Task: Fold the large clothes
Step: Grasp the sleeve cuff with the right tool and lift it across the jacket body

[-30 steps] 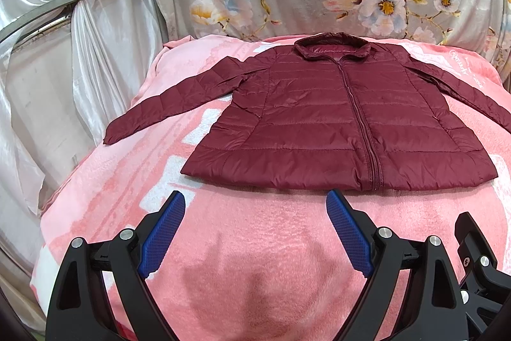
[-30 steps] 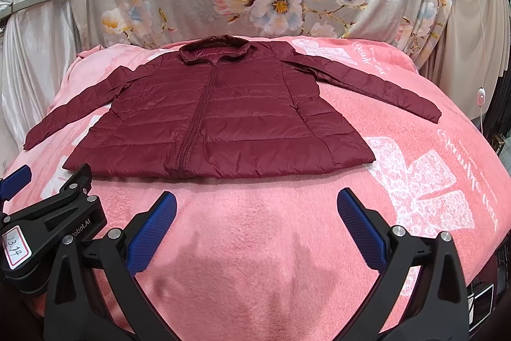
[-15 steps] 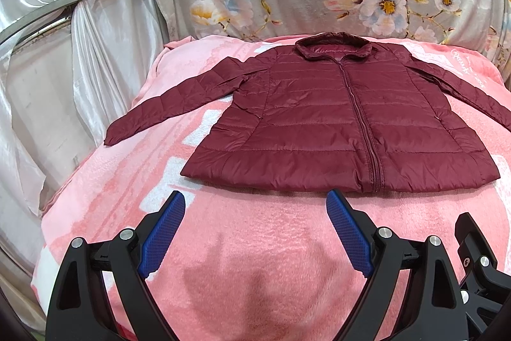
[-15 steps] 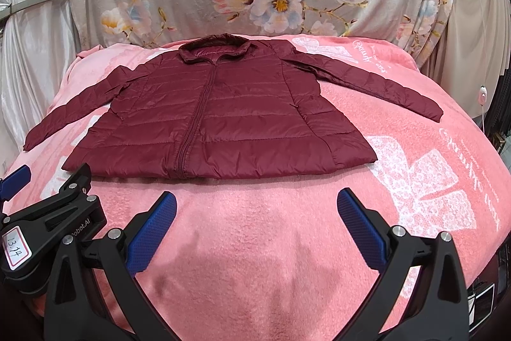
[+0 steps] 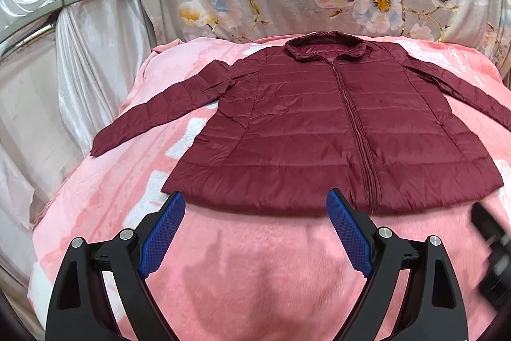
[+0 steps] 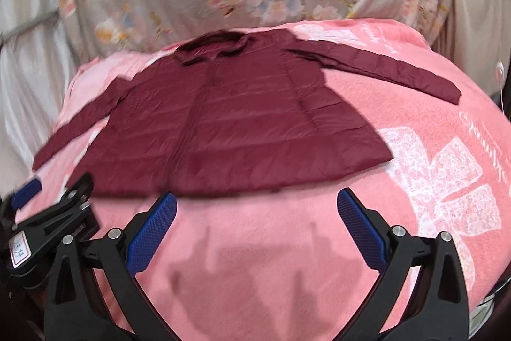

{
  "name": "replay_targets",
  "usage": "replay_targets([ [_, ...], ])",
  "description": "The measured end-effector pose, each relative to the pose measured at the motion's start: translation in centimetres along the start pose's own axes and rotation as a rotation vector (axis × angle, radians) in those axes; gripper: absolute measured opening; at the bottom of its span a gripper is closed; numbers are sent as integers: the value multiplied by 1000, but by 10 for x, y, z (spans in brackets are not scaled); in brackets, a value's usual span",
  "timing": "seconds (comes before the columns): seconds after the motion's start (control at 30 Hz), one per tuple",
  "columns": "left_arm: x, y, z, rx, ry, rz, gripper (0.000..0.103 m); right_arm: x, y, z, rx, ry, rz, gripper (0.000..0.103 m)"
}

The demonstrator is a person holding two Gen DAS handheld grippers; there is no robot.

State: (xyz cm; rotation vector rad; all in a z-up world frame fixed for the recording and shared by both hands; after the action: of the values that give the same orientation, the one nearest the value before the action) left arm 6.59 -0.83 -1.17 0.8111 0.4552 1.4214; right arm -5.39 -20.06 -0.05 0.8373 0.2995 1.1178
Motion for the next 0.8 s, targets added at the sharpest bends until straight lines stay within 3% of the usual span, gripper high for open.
replay_targets([
  [0.13,5,-12,17,2,33,-15,87,-56,-17,38,-12,-107,11,98],
  [0.23,8,-24,31,16,40,-28,87,-120,-30,74,-54,-247,19,98],
  [0.33,13,-42,45,54,53,-50,87,-202,-42,107,-150,-429,40,98],
  [0.53,16,-75,60,99,51,-36,87,-329,-89,132,-107,-689,-100,98],
  [0.67,19,-98,69,121,46,-27,87,-370,-111,138,-92,-716,-199,97],
  [0.73,19,-106,71,133,47,-37,87,-382,-125,137,-73,-765,-185,93],
  [0.8,20,-113,74,134,44,-38,87,-391,-138,136,-61,-828,-157,76],
])
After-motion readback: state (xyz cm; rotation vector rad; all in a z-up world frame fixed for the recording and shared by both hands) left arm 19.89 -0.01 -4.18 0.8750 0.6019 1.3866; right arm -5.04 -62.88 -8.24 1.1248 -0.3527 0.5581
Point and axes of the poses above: each gripper's, at about its wrist camera, not at the fingertips, and y roughly against the way its jaws point, x to its left, z to its top, the point moved 5 cm from there along -y, roughly the way its jaws point, and after that the axes turned 8 degrees about x, right-handed, at the moved point
